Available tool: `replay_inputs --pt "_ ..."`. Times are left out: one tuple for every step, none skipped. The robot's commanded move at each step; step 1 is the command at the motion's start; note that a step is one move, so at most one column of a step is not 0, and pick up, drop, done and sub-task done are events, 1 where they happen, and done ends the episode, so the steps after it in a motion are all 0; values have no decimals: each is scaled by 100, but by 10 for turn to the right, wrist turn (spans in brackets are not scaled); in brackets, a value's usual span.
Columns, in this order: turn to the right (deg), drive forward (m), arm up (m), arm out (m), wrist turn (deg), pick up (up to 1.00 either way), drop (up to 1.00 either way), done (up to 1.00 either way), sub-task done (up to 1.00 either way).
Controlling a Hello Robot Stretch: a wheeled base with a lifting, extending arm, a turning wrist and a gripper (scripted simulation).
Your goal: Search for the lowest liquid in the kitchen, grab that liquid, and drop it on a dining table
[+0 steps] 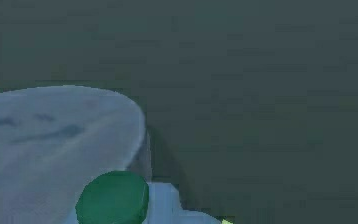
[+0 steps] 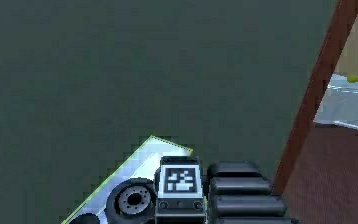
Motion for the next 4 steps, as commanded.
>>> replay_inputs --pt "-450 0 0 0 0 0 0 0 0" --pt "-450 0 0 0 0 0 0 0 0" --pt "-90 0 0 0 0 0 0 0 0" --pt "-30 0 0 0 0 0 0 0 0"
